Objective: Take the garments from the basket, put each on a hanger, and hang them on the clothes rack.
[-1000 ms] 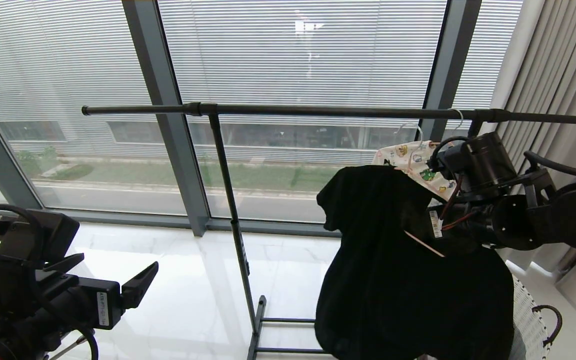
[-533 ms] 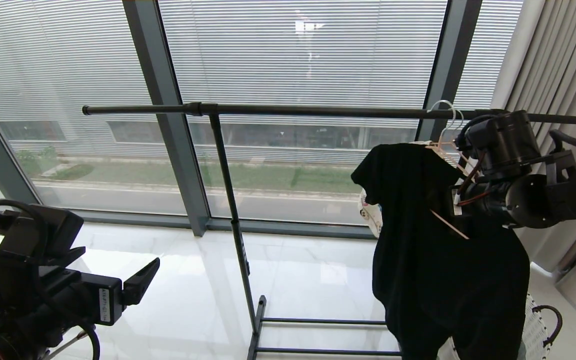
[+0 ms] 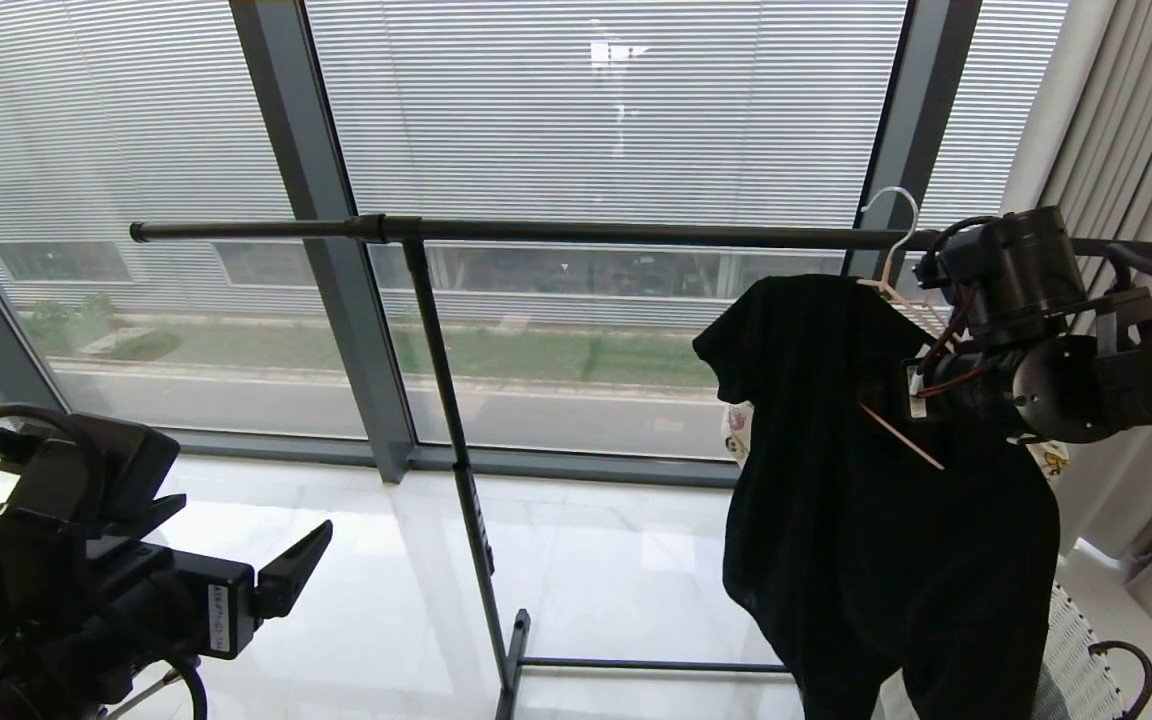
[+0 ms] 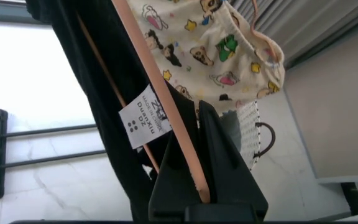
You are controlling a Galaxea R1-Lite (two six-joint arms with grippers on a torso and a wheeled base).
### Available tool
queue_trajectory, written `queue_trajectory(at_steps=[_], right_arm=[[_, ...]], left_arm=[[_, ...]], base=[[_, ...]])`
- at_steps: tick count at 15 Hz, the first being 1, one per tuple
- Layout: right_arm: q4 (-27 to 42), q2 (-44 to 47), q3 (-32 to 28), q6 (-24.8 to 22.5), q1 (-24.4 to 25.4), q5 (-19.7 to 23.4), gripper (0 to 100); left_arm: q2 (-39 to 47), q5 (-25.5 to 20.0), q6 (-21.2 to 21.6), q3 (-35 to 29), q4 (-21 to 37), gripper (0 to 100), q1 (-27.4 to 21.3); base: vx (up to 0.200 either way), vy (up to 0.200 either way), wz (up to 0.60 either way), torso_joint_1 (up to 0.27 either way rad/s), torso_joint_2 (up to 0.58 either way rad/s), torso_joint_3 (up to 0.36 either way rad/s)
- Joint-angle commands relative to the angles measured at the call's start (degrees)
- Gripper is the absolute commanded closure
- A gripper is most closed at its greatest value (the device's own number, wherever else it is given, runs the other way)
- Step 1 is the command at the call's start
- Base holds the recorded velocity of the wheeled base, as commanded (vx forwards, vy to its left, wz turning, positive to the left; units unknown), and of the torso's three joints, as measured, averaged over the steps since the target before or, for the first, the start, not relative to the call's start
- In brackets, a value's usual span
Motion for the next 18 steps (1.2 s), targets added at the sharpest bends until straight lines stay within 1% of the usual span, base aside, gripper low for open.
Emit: queue_trajectory(at_steps=[1,6,11,16,18], right_arm=[[0.0,-0.1,0.2,0.0,0.0,-0.4,100],[0.0,0.6,0.4,-0.1,0.3,-0.9,100],[-0.1,5.3,-4.4,-1.9,-1.5,-0.2,100],[-0.1,5.1,-4.4,-2.4,-1.4,-0.3,100],[-0.1,5.1,-4.3,-2.4,-1.4,-0.3,100]], left_arm=[[0.1,0.0,0.0,0.1,0.0,0,-1.0],[0.0,0.0,0.0,0.1,0.0,0,-2.6],[-0.3,0.0,-0.1,-0.2,-0.1,0,-2.6],[-0.2,-0.2,-0.2,0.1,-0.1,0,-2.6],[-0.1,-0.2,-0.1,0.2,-0.1,0,-2.7]], base=[[0.000,0.000,0.00,0.000,0.00,0.000],[0.000,0.000,0.00,0.000,0.00,0.000],[0.000,0.000,0.00,0.000,0.00,0.000],[0.200,0.000,0.00,-0.001,0.00,0.004],[0.000,0.000,0.00,0.000,0.00,0.000]])
